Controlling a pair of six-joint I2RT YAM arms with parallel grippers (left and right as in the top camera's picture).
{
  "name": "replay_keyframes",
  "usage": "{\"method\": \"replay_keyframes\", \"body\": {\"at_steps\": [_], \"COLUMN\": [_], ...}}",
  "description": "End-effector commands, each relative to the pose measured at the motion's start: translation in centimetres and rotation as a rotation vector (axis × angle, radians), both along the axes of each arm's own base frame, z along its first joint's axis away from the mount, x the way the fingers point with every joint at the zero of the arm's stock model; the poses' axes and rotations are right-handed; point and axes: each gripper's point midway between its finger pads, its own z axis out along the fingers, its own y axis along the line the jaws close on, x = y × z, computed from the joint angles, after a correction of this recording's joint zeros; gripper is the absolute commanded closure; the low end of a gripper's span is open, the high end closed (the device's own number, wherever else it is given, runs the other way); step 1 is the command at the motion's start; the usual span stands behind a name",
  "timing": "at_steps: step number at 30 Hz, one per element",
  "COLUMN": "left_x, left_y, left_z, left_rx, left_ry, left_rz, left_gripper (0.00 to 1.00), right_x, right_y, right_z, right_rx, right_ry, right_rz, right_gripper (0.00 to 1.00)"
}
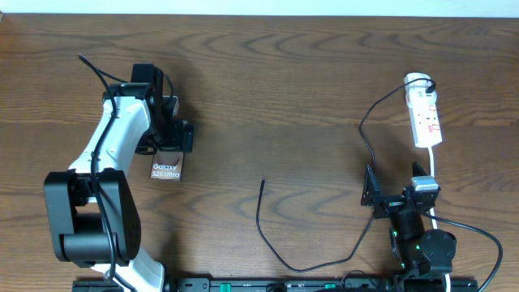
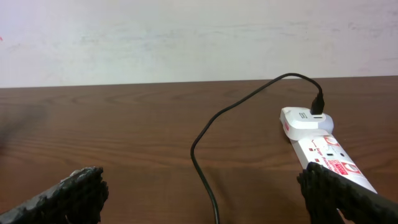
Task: Plug charger to phone and switch on socket
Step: 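Lower the left gripper and close it on the phone's sides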
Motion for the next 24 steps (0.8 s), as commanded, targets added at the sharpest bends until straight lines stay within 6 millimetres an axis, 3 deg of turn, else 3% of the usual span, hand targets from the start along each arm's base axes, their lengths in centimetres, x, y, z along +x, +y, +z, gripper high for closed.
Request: {"method": "replay_keyframes", "body": {"at_steps": [1,24], "left_x": [-0.4,0.4], "left_y": [0.3,0.3], "left_z": [-0.6,-1.9], "left_rx": [0.006,0.007], "left_ry": [0.014,0.008], "left_rz": [-0.016,-0.016], "left_gripper": [0.01,0.00], "right_x": [0.0,0.0], "right_y": [-0.4,-0.4], "right_z": [0.0,0.0], "right_rx": [0.009,0.009], "right_ry": [0.001,0.001], "right_rz": [-0.017,-0.017], "right_gripper": [0.01,0.01]}}
